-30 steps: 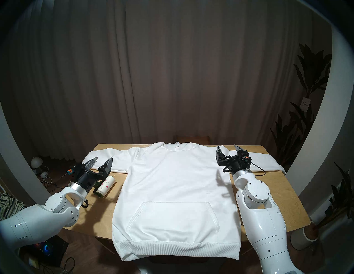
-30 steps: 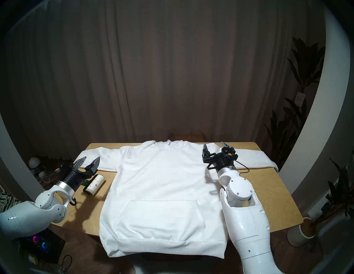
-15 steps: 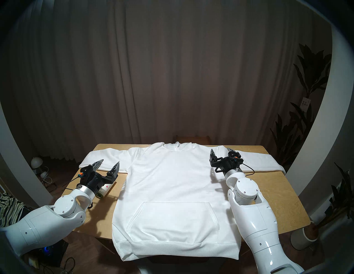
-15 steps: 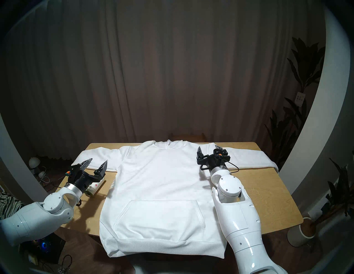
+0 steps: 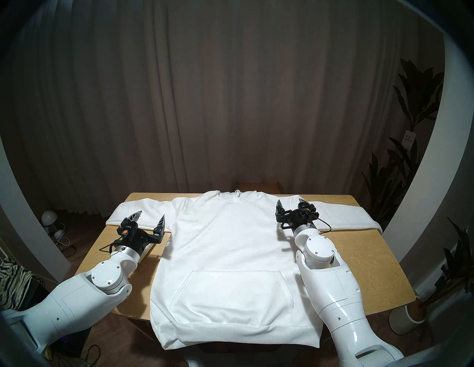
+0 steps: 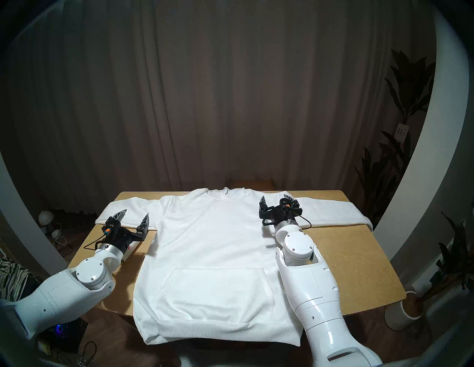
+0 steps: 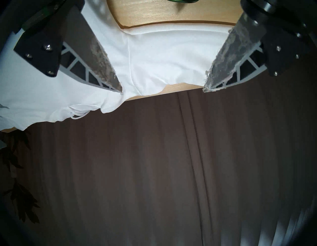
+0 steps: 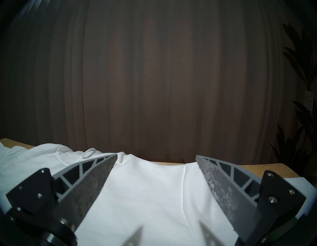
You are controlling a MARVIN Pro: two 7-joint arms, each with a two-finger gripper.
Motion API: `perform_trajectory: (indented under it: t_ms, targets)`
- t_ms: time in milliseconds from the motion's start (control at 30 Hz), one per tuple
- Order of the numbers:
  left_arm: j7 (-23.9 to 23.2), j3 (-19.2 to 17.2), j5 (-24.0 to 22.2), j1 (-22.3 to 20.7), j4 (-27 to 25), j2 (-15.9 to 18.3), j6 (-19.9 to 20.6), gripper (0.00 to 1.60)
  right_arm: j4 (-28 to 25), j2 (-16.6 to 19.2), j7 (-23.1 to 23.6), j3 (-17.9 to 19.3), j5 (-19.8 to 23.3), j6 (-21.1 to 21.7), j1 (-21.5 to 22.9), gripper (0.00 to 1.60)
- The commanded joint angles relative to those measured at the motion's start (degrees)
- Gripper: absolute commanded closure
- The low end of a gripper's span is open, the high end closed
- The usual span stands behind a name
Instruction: Use the fur roller to clean a top
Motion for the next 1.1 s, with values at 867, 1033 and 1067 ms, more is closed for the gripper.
perform_trajectory:
  t_ms: [867, 1033, 1067]
  targets:
    - [7.0, -4.1, -0.9, 5.2, -11.9, 3.0, 3.9, 0.0, -0.2, -1.8, 1.2, -1.7, 2.8, -5.8, -0.2, 0.0]
    - [6.7, -3.8, -0.6, 5.5, -12.4, 2.7, 3.2, 0.0, 1.0, -1.3, 1.7, -3.5, 1.6, -4.8, 1.2, 0.0]
    - [7.3, -3.8, -0.1, 5.3, -12.3, 2.4, 3.2, 0.0, 1.0, -1.4, 1.6, -3.5, 1.6, -4.7, 1.2, 0.0]
